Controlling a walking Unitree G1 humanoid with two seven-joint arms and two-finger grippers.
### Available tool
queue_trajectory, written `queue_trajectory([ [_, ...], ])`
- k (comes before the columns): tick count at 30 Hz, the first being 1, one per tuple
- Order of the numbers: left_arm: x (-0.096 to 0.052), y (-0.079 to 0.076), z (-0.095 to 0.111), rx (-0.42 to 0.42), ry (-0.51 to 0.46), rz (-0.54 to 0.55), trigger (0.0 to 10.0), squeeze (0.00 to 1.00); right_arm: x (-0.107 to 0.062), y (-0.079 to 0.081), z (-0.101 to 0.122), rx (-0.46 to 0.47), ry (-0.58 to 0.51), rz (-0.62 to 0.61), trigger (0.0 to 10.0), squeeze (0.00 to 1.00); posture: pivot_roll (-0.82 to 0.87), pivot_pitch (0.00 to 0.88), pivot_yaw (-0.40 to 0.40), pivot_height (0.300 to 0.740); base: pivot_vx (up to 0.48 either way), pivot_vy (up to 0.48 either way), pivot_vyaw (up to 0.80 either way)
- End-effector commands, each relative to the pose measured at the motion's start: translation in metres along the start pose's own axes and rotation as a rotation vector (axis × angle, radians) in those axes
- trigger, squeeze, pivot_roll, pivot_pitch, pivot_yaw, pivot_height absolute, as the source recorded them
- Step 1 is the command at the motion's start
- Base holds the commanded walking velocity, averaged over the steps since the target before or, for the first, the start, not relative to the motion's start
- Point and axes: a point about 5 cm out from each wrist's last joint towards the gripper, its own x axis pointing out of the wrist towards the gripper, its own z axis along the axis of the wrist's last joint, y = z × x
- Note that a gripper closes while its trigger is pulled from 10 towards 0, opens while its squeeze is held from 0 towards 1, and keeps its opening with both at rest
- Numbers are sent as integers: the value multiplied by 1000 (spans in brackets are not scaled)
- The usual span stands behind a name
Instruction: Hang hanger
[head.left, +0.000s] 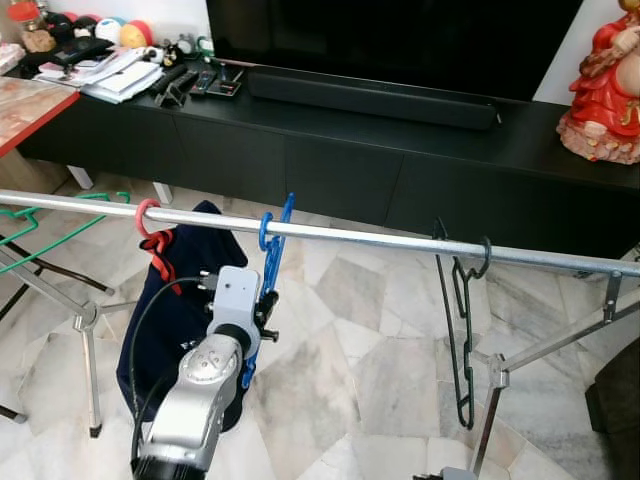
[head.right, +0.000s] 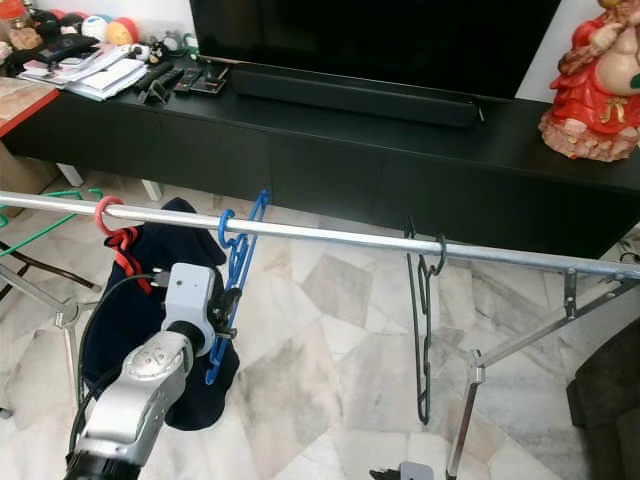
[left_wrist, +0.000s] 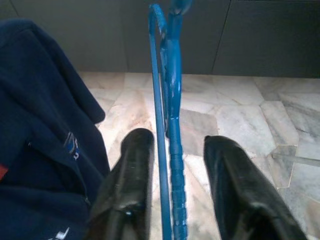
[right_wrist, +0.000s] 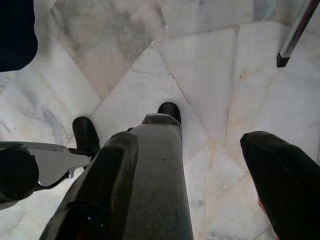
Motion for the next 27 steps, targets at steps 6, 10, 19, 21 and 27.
queue_trajectory([
  [6,-47,33,-14,10,-51,142,10000,1000,-2,-2,-16,12,51,-6,10000,0,58,125,-25,740,0,0,0],
  [10,-61,46,-56,64,102,168,10000,0,-2,-2,-15,8,50,-11,10000,0,72,138,-32,740,0,0,0],
  [19,-67,51,-151,118,493,69,10000,0,-2,-1,-13,58,34,-39,10000,0,53,145,-27,740,0,0,0],
  [21,-66,47,-162,103,537,39,10000,0,-2,-1,-13,63,32,-45,10000,0,50,141,-27,740,0,0,0],
  [27,-64,59,-177,-45,580,125,10000,0,-2,-1,-14,58,38,-62,10000,0,22,147,-22,740,0,0,0],
])
